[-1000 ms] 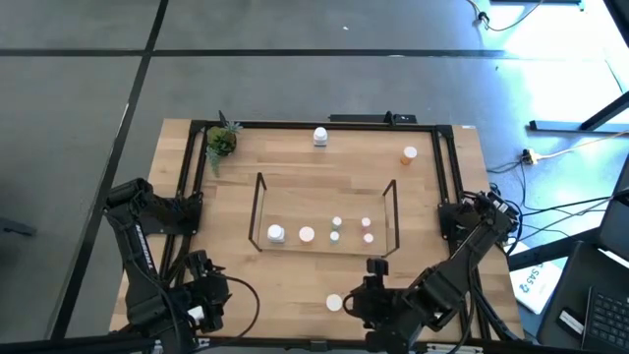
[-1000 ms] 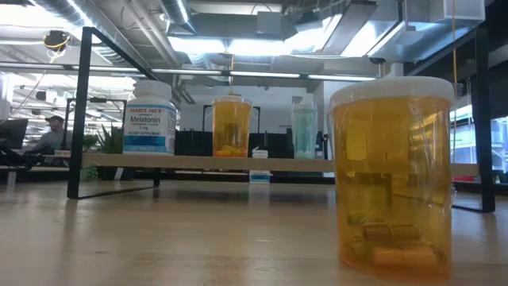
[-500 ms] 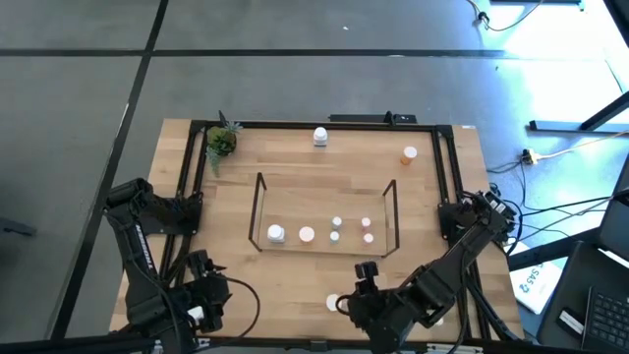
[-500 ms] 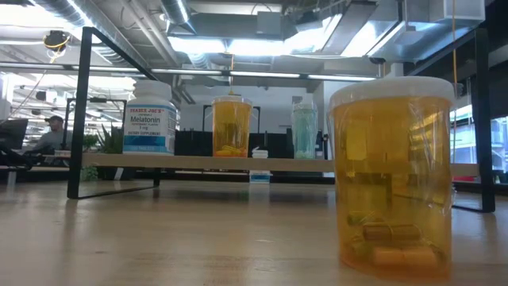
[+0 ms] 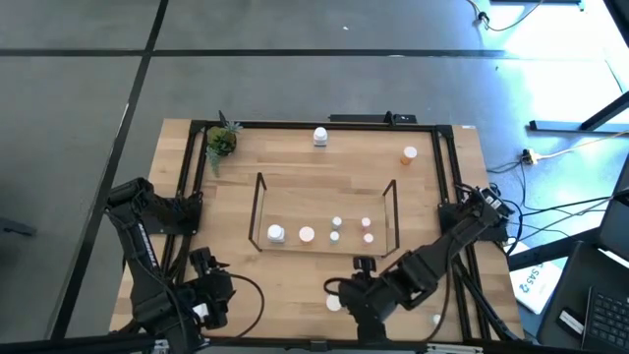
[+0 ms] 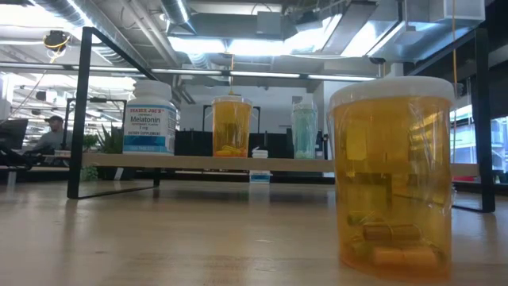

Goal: Pick and place medicine bottles onto shelf by color
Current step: Put the bottom orange pill bottle on the shelf aligned with the other orange pill bottle

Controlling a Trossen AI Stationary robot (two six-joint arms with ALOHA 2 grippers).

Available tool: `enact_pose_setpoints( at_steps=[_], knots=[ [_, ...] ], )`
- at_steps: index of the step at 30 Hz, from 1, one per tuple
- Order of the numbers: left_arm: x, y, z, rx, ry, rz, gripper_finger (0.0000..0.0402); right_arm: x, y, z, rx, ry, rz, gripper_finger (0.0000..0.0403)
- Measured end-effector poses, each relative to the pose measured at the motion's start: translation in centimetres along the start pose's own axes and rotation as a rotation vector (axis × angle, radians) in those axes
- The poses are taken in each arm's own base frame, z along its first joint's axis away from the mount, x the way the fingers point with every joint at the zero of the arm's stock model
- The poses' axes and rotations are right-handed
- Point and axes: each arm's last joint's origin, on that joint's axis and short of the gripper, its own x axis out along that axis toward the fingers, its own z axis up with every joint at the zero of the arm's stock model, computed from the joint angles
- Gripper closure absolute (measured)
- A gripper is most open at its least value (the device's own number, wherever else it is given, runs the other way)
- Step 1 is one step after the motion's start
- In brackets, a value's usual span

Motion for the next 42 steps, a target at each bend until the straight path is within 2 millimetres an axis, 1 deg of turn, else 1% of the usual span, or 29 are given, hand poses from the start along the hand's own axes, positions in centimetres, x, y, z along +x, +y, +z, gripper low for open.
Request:
enact_pose_setpoints(
  at_steps=[3,7,12,15,18,22,26,29,32,36,42],
  knots=[
    [0.0,0.0,0.0,0.003,0.0,0.0,0.0095,0.6,-0.3,0.3,-0.038,0.029,0.018,0.0216],
    [0.0,0.0,0.0,0.054,0.0,0.0,0.0095,0.7,-0.5,0.5,-0.089,0.045,0.045,0.0217],
    [0.0,0.0,0.0,0.098,0.0,-0.001,0.0095,0.7,-0.5,0.5,-0.158,0.036,0.037,0.0237],
    [0.0,0.0,0.1,0.103,0.001,0.001,0.0095,0.7,-0.5,0.5,-0.155,0.031,0.039,0.025],
    [0.1,0.1,0.2,0.098,0.002,0.004,0.0095,0.7,-0.5,0.5,-0.152,0.028,0.039,0.0251],
    [0.2,0.1,0.2,0.098,0.002,0.005,0.0095,0.8,-0.6,0.6,-0.128,0.026,0.036,0.0237],
    [0.2,0.1,0.3,0.094,0.003,0.007,0.0095,0.8,-0.9,0.8,-0.126,0.012,0.013,0.0205],
    [0.4,0.1,0.5,0.087,0.005,0.012,0.0095,1.3,-1.0,1.0,-0.126,-0.01,-0.043,0.0178],
    [0.4,0.1,0.6,0.086,0.005,0.013,0.0095,2.3,-1.2,1.0,-0.183,0.006,-0.069,0.0158],
    [0.4,0.1,0.6,0.087,0.006,0.013,0.0095,3.4,-1.1,0.9,-0.256,0.06,-0.019,0.015],
    [0.4,0.1,0.6,0.086,0.006,0.012,0.0095,4.2,-1.0,0.9,-0.28,0.074,-0.023,0.0149]
  ],
)
